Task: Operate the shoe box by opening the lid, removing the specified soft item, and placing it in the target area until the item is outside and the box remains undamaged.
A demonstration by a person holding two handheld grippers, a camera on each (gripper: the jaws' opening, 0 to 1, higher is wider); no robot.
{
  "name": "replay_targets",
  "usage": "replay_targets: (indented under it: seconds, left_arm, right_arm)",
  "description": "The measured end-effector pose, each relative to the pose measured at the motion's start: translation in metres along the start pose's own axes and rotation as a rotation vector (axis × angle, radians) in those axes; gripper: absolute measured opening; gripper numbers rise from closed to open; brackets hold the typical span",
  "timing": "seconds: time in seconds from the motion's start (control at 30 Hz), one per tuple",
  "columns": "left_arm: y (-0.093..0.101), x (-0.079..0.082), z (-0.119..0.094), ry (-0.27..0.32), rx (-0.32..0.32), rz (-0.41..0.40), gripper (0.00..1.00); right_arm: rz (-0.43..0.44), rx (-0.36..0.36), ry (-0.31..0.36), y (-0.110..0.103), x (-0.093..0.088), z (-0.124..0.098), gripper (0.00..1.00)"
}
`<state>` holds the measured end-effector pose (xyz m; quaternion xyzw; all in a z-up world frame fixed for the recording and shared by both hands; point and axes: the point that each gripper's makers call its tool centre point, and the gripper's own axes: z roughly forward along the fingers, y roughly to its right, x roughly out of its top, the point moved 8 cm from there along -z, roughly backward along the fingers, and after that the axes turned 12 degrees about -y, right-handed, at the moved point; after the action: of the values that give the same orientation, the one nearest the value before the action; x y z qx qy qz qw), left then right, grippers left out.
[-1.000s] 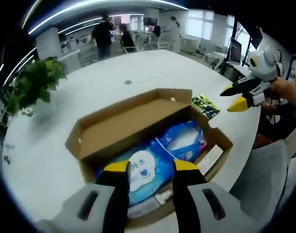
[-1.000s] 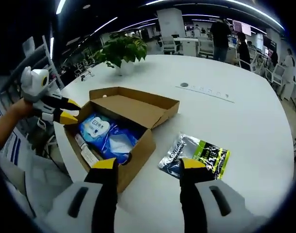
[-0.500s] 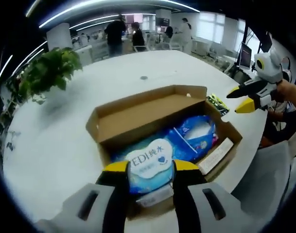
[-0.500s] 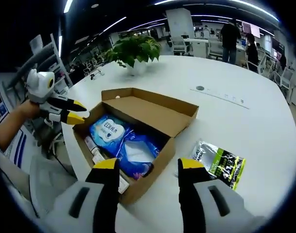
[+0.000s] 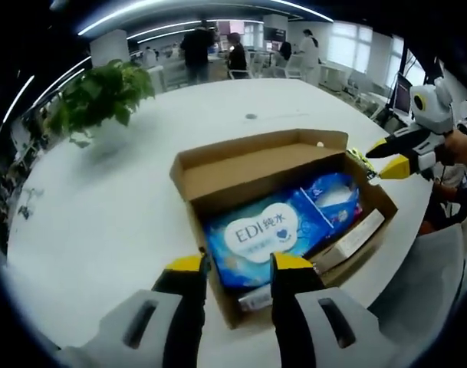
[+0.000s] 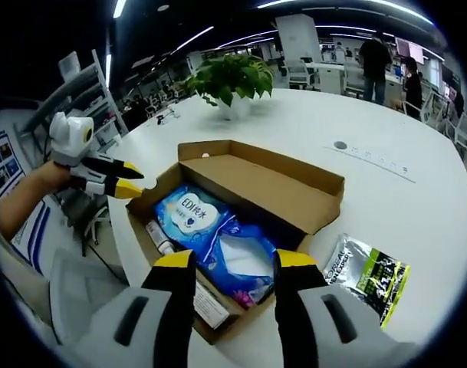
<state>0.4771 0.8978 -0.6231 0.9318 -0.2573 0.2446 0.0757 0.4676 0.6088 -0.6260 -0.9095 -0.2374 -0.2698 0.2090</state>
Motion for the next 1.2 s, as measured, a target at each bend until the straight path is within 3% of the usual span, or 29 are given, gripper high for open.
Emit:
replay_targets:
  seconds: [0.6,1.2]
  left_arm:
    - [-0.017,-0.029,0.013,-0.054,0.025,-0.077,0.18]
    - [-0.016,-0.033,0.022,-0.065,-0.006,-0.131,0.05]
  right_arm:
    - [-0.037,0.061,-0.026,-0.019,0.008,0.043,0.32]
    - [-0.019,0.079,-0.064,-0.032,0.012,0.085,0.21]
